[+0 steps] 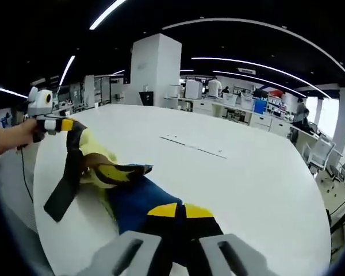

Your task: Fold the garment on the visible template until the final outline fits inside the template.

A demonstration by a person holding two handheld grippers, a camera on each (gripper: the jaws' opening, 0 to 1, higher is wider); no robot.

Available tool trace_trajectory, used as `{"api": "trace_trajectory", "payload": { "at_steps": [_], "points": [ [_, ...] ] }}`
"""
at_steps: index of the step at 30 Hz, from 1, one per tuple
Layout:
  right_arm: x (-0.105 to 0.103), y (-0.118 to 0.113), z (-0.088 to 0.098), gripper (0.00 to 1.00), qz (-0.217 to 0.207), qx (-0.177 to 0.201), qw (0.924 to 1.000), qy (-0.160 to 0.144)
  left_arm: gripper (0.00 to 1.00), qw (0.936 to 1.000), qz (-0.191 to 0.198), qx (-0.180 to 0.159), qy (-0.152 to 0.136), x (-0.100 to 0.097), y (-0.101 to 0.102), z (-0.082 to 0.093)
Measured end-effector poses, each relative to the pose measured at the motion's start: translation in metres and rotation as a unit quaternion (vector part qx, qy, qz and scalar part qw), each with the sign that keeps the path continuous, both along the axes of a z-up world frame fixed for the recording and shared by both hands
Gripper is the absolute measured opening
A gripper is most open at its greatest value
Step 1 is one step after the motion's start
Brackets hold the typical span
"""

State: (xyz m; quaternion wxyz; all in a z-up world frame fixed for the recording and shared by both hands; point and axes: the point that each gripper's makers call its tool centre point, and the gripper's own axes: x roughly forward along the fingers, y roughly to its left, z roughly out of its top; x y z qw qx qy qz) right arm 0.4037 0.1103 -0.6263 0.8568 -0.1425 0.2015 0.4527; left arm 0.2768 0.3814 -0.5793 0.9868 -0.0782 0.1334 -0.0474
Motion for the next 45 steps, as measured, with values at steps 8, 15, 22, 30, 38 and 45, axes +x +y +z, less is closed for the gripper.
{"api": "trace_trajectory", "payload": {
  "at_steps": [8,15,22,30,38,45],
  "points": [
    [0.017,-0.018,0.0,0.0,-0.03,-0.012,0.9995,-0.003,0.0,0.9987,0.04,-0.023,0.02,0.005,0.034,-0.014],
    [0.029,-0.036,-0.001,0.0,-0.055,-0.029,0.998,-0.005,0.0,0.9966,0.057,-0.028,0.053,0.011,0.05,-0.035],
    [0.043,-0.057,-0.011,0.0,-0.085,-0.05,0.9951,-0.001,0.0,0.9946,0.069,-0.018,0.075,0.015,0.066,-0.056],
    [0.053,-0.074,-0.032,0.0,-0.097,-0.075,0.9924,0.01,0.0,0.9923,0.069,-0.001,0.103,0.022,0.076,-0.078],
    [0.056,-0.076,-0.049,0.0,-0.089,-0.094,0.9914,0.017,0.0,0.9908,0.067,0.011,0.117,0.029,0.083,-0.092],
    [0.059,-0.074,-0.049,0.01,-0.098,-0.076,0.9922,0.012,0.04,0.9894,0.07,0.048,0.118,0.028,0.088,-0.098]
  ]
}}
